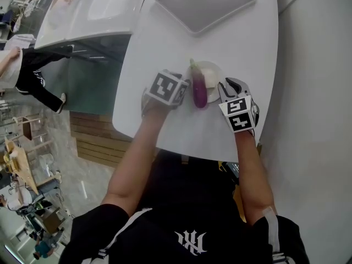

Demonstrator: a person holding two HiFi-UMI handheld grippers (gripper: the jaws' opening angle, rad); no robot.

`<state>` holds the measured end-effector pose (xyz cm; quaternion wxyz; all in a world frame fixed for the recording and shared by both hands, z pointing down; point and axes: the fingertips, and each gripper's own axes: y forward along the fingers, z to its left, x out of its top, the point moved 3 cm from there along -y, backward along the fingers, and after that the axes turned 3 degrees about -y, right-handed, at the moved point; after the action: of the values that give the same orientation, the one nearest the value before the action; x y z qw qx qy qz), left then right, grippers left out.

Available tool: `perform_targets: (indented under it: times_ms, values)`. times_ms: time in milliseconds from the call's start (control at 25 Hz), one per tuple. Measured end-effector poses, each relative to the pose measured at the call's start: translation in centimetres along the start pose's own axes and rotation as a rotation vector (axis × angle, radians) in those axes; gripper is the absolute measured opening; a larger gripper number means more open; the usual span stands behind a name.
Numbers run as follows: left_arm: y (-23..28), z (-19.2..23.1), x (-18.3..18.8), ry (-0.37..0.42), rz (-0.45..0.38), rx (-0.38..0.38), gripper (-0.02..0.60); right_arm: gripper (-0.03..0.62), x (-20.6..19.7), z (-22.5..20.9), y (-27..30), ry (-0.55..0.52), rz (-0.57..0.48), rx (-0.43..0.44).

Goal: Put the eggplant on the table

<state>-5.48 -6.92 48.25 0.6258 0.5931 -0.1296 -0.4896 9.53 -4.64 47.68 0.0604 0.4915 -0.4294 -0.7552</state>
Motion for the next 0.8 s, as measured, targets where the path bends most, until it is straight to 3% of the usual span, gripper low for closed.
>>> perform_targets:
  times_ms: [160, 280, 400, 480, 560, 680, 800]
  values:
    - [-1.2, 1.0, 0.5, -0.007, -0.105, 0.034, 0.114, 0.081, 0.1, -0.6, 0.1, 0.031, -0.060, 0.001]
    - [-3.4, 0.9, 0.3, -0.023, -0.200, 0.006, 0.113, 0.078, 1.5, -1.4, -2.2, 0.109, -0.247, 0.021]
    - [-7.5, -0.3, 0.2, 0.042, -0.350, -0.060, 0.084, 0.060, 3.2, -1.6, -6.6, 0.271, -0.472, 0.179]
    - [-10.9, -1.7, -0.2, 0.080, -0.486, -0.157, 0.032, 0.060, 3.7, -1.3, -10.4, 0.394, -0.593, 0.345]
    - [-14.4, -3.6, -0.8, 0.051, -0.616, -0.308, 0.021, 0.061, 4.1, -1.1, -15.2, 0.453, -0.715, 0.453]
    - [-19.5, -7.1, -2.5, -0.035, -0.751, -0.555, 0.020, 0.096, 4.8, 0.1, -23.5, 0.483, -0.856, 0.522]
    - [-24.8, -11.5, -4.8, -0.074, -0.864, -0.805, 0.020, 0.093, 4.9, 4.0, -31.6, 0.462, -0.893, 0.523]
